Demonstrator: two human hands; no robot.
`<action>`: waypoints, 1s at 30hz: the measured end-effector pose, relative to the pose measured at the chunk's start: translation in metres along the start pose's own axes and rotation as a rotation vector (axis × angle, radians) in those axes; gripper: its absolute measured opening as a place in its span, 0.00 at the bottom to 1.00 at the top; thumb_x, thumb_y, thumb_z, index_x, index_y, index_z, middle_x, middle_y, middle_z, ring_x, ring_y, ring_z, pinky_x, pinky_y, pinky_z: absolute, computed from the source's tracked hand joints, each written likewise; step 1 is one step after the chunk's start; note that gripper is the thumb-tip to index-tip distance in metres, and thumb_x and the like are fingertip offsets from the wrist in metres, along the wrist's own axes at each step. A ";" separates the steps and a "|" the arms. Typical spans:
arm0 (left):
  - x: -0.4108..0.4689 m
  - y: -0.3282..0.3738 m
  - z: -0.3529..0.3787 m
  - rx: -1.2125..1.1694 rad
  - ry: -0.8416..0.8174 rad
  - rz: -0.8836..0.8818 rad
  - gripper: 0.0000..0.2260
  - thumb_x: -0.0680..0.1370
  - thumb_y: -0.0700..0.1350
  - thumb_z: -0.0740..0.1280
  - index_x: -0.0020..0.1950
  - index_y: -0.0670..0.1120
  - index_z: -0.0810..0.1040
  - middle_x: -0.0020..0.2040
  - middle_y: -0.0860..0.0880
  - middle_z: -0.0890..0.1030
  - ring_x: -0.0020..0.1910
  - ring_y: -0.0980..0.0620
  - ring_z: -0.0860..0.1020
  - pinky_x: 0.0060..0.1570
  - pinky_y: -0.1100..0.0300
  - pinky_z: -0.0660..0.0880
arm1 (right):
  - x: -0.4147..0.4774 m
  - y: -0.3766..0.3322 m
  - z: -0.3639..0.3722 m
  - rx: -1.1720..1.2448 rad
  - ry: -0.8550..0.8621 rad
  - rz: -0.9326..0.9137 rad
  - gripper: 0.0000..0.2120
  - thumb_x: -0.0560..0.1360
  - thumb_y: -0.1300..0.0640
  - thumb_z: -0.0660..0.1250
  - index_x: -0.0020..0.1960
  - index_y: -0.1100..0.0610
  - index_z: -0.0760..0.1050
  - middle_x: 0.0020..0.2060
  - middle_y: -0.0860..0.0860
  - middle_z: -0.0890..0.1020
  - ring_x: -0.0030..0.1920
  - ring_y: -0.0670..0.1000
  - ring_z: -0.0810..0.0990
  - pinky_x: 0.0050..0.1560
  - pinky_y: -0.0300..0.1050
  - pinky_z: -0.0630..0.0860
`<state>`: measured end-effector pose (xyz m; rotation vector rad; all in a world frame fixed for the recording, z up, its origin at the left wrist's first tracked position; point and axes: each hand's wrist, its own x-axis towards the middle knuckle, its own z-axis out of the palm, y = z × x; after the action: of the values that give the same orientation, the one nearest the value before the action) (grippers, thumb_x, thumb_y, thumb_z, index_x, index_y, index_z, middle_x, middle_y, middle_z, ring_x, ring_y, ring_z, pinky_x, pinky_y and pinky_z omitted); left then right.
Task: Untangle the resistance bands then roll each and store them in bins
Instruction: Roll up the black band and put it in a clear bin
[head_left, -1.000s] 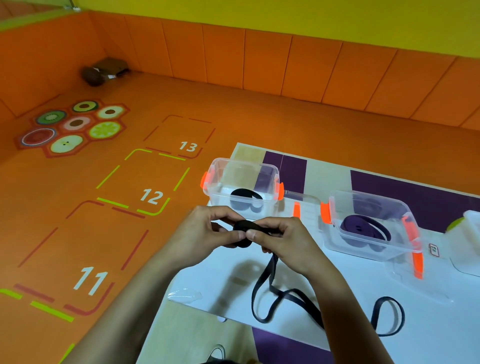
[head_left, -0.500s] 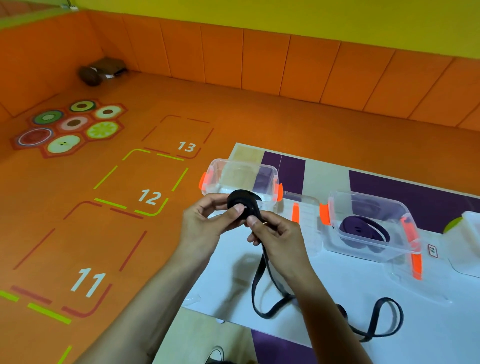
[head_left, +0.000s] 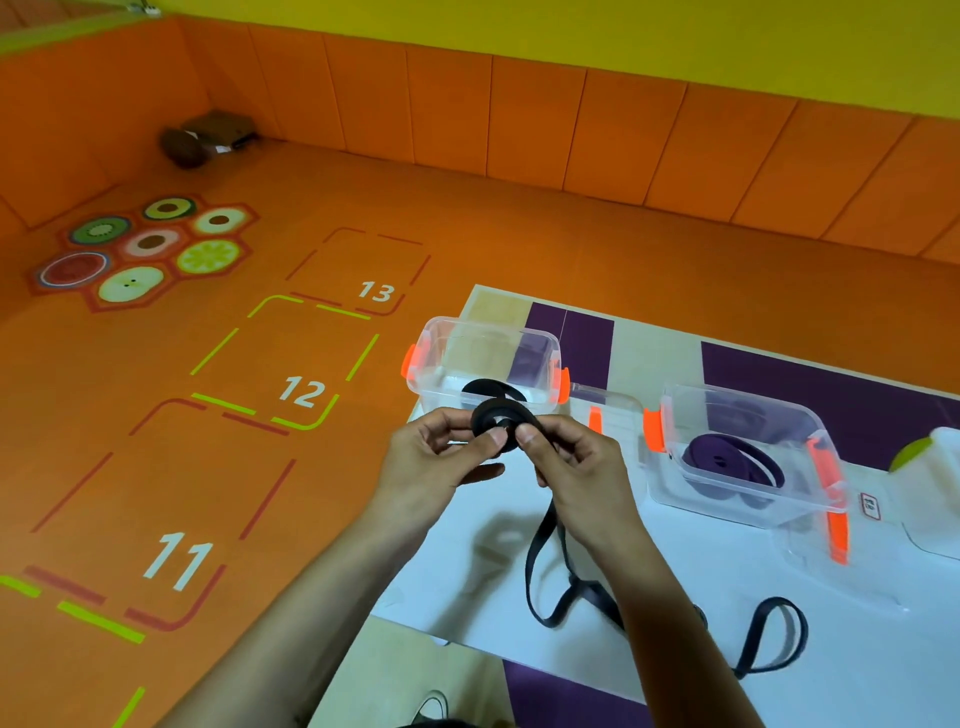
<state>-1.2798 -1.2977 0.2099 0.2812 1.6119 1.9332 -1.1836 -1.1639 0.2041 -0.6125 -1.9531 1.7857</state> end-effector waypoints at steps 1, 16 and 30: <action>0.002 0.002 -0.004 0.035 -0.028 -0.018 0.08 0.75 0.36 0.75 0.53 0.37 0.83 0.46 0.41 0.85 0.45 0.45 0.85 0.50 0.51 0.83 | 0.000 0.000 -0.002 -0.006 -0.024 0.000 0.05 0.80 0.58 0.70 0.51 0.56 0.84 0.34 0.42 0.82 0.33 0.40 0.75 0.38 0.31 0.70; 0.000 0.034 -0.036 0.679 -0.380 0.027 0.03 0.78 0.44 0.74 0.50 0.46 0.85 0.45 0.46 0.85 0.38 0.44 0.85 0.39 0.55 0.81 | -0.005 -0.006 -0.016 -0.319 -0.335 0.004 0.02 0.77 0.51 0.74 0.48 0.46 0.85 0.42 0.48 0.81 0.45 0.51 0.79 0.46 0.44 0.72; -0.006 0.020 -0.019 0.277 -0.257 0.181 0.07 0.78 0.40 0.70 0.56 0.41 0.81 0.47 0.41 0.85 0.37 0.44 0.85 0.42 0.58 0.81 | -0.008 -0.016 -0.011 0.002 -0.120 -0.038 0.06 0.76 0.59 0.74 0.50 0.50 0.87 0.39 0.49 0.83 0.34 0.48 0.79 0.40 0.39 0.76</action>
<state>-1.2909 -1.3179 0.2258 0.7796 1.7239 1.7131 -1.1712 -1.1604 0.2207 -0.4744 -2.0272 1.8389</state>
